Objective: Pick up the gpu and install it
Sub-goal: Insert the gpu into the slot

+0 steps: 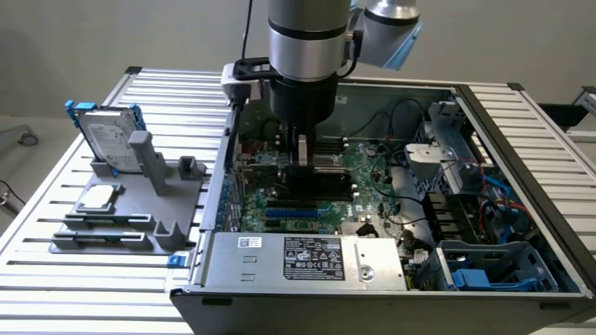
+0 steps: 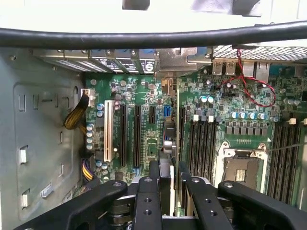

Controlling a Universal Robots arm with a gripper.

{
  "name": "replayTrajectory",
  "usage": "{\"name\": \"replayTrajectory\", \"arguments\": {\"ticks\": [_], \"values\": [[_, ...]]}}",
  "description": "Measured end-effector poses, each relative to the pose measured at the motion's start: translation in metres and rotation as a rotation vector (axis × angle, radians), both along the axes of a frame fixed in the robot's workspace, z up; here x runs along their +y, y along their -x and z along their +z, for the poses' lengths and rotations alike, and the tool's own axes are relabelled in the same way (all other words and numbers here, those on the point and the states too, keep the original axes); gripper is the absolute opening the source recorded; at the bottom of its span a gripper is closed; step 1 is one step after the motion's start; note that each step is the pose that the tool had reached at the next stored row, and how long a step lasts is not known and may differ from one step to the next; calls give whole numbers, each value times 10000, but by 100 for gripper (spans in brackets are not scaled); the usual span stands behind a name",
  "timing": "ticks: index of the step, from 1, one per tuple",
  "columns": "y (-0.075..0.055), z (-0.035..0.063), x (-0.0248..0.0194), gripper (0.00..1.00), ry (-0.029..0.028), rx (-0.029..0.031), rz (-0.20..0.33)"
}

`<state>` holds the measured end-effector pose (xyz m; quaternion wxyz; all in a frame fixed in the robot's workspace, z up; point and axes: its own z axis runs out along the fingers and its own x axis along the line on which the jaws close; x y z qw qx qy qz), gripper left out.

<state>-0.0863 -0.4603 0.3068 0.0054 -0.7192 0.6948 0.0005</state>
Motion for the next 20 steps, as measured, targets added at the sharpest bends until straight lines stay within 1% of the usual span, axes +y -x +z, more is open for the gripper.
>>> {"name": "replayTrajectory", "arguments": {"ticks": [3,11,17,20], "values": [[33,-53,-14,26,1,-15,0],[42,-199,-27,26,-1,-85,-6],[58,-308,-27,26,0,-98,-12],[59,-324,-28,26,3,-97,-10]]}}
